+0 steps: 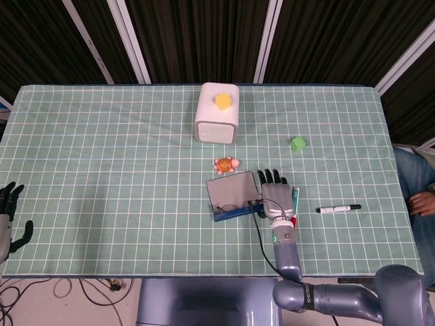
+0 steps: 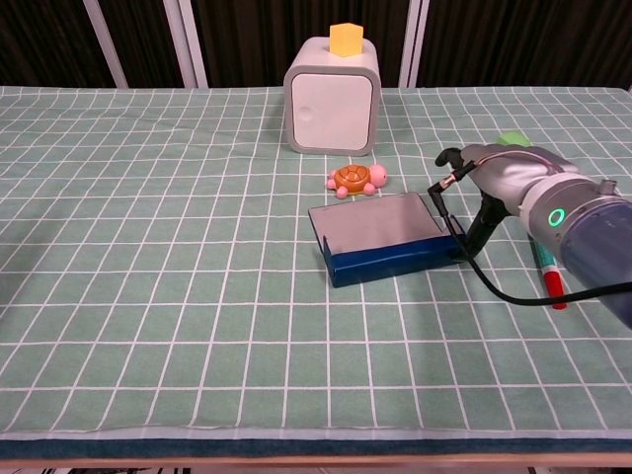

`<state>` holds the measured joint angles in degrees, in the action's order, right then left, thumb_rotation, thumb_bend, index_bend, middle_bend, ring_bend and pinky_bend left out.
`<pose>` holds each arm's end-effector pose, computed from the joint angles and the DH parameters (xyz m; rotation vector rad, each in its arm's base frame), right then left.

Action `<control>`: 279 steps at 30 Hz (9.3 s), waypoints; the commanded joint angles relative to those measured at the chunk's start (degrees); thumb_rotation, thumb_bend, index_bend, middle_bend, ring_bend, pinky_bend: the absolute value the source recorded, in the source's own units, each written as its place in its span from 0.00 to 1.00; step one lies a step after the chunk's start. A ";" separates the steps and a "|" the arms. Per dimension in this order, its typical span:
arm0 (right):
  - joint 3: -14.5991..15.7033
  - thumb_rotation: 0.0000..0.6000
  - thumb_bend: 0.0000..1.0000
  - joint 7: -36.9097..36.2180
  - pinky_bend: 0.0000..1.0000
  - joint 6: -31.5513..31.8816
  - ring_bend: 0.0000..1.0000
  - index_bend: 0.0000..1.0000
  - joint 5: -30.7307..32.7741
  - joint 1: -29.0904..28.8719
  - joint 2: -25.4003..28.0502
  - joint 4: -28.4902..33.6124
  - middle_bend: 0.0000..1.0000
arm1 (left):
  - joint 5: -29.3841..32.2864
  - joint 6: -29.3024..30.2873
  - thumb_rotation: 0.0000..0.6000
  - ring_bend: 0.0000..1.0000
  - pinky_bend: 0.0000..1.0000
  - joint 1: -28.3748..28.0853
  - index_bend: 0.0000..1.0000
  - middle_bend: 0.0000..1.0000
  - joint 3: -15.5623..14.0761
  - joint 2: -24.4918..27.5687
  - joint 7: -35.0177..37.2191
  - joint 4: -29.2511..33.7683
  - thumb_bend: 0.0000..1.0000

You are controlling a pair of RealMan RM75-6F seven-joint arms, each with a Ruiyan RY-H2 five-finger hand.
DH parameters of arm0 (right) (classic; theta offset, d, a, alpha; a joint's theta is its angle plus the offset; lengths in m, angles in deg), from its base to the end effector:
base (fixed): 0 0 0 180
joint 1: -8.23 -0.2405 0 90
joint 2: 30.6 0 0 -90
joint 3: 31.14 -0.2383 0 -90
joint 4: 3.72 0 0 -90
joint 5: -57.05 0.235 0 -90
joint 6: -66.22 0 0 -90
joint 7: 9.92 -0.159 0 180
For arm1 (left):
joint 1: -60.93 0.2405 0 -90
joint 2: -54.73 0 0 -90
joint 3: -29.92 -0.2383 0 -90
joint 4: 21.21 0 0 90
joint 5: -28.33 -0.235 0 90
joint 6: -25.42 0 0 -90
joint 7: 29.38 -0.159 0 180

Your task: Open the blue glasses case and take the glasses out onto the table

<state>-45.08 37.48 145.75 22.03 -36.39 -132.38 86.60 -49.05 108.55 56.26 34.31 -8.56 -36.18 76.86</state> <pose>-0.1141 -0.3245 -0.0642 1.5046 -1.0414 0.6633 -0.3059 0.1988 0.1291 -1.2869 -0.9587 -0.8012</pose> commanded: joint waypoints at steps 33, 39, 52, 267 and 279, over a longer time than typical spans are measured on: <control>-8.02 1.00 0.11 -10.57 0.20 -11.71 0.07 0.11 1.34 0.46 0.05 -8.86 0.13 | 0.08 0.13 1.00 0.00 0.00 0.01 0.03 0.00 0.10 -0.04 -0.15 -0.06 0.46; -8.66 1.00 0.11 -12.42 0.20 -13.76 0.07 0.11 2.03 0.16 -0.39 -10.25 0.13 | 0.18 0.09 1.00 0.00 0.00 0.00 0.03 0.00 0.13 -0.04 -0.14 -0.07 0.46; -10.31 1.00 0.11 -14.42 0.20 -17.80 0.07 0.11 1.78 -2.78 -1.85 -15.85 0.13 | 0.26 0.11 1.00 0.00 0.00 0.02 0.03 0.00 0.20 0.03 0.01 -0.03 0.46; 8.31 1.00 0.40 -1.44 0.20 -21.23 0.00 0.36 -3.17 -8.31 13.46 5.11 0.00 | 4.23 -1.71 1.00 0.00 0.00 -0.27 0.03 0.00 0.98 0.34 0.40 1.14 0.46; 7.84 1.00 0.40 -1.12 0.20 -22.07 0.00 0.37 -0.22 -9.62 14.13 3.77 0.00 | 4.24 -1.73 1.00 0.00 0.00 -0.25 0.03 0.00 0.97 0.43 0.50 1.27 0.46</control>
<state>-37.22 36.36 123.75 21.62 -45.93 -118.31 90.54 -44.81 106.82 56.00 35.28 -8.13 -35.69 78.13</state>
